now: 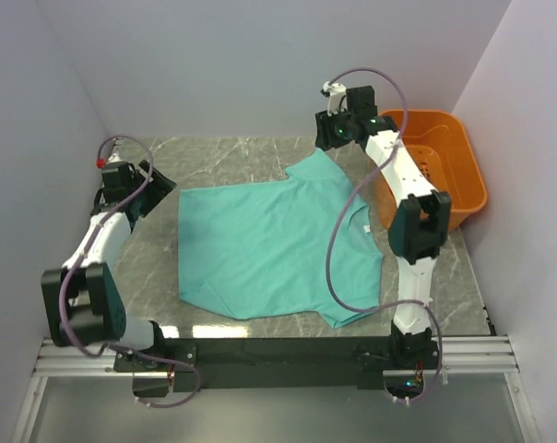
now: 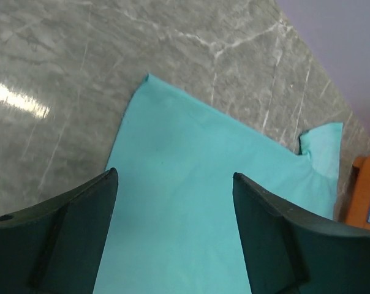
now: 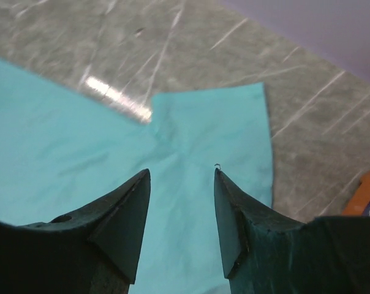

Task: Fold and stack the t-shirts
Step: Flatten the tshirt out

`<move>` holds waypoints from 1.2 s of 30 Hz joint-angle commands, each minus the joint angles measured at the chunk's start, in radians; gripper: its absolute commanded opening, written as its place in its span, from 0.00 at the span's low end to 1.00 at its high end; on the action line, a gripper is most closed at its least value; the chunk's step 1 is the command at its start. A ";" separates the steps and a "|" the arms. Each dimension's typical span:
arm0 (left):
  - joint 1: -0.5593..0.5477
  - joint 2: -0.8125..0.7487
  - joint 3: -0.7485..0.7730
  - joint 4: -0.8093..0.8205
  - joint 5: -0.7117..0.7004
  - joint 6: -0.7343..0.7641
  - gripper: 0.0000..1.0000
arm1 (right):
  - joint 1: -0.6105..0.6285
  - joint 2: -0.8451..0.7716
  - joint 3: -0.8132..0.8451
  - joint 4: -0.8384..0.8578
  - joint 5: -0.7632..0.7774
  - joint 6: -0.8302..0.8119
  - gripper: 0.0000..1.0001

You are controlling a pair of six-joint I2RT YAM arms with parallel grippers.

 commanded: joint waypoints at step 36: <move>0.003 0.532 0.372 -0.082 0.062 0.068 0.61 | -0.046 0.436 0.412 -0.059 0.178 0.078 0.72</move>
